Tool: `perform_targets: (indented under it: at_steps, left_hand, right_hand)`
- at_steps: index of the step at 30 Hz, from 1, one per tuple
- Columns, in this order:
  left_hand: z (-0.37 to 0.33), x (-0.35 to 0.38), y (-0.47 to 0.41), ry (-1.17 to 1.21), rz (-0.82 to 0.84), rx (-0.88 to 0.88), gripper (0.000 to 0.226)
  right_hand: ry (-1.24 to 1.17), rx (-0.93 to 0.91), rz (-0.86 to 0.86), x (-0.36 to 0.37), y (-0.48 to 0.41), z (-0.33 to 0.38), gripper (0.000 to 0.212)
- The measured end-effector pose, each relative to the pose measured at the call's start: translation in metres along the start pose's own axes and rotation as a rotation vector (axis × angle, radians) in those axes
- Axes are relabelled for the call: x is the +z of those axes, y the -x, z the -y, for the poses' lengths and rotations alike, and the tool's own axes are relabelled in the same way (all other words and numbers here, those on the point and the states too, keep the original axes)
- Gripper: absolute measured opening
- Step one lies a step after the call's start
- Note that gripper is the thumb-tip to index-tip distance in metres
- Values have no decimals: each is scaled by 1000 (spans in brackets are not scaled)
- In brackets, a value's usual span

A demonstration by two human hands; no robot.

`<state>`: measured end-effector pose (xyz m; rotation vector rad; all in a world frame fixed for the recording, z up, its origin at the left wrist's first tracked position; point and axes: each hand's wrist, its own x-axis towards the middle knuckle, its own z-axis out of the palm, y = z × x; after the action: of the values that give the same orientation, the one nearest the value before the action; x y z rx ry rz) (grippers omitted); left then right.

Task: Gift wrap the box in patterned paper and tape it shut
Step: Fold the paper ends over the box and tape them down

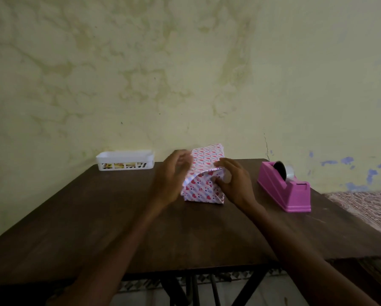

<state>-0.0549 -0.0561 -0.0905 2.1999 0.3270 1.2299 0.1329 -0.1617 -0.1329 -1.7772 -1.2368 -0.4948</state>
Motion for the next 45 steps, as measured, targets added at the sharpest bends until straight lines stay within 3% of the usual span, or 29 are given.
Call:
perform_targets:
  at_steps: [3,4,6,9,12,14,16,19,24,31,34,37,39,42,45]
  left_hand:
    - [38,-7,11,16,-59,-304,25]
    - [48,-10,15,-45,11,-418,23]
    - [58,-12,24,-121,219,-587,41]
    - [52,1,26,-168,393,-658,57]
    - [43,29,21,-85,250,-704,53]
    - [40,41,21,-143,17,-585,38]
    - [36,43,25,-281,-69,-455,29]
    - [40,37,28,-362,-57,-388,26]
    - [52,31,34,-270,-38,-389,42]
    - [52,17,56,-304,-42,-360,40]
    - [37,0,61,-272,-138,-193,44]
    - [23,-9,41,-86,-296,-200,26]
    - [15,-8,17,-6,-256,-282,18]
    - [4,-2,-18,70,-2,-383,31]
    - [9,9,-41,-81,186,-281,42]
  right_hand:
    - [61,-106,37,1,-6,8,37]
    - [64,-127,50,2,-9,10,33]
    - [75,-108,57,3,-15,15,27]
    - [78,-61,28,6,-20,14,25]
    - [56,-58,-8,7,-19,10,23]
    - [54,-64,-16,8,-19,8,24]
    - [77,-62,-12,8,-19,8,28]
    - [95,-45,-18,10,-20,8,27]
    - [71,-53,-57,14,-17,7,27]
    - [50,-125,41,6,-16,2,32]
    - [37,-131,60,3,-15,2,33]
    - [33,-124,88,1,-14,3,35]
    - [29,-123,115,-2,-13,4,36]
    - [-21,-113,78,-4,-13,5,34]
    - [-67,-85,23,-4,-13,4,28]
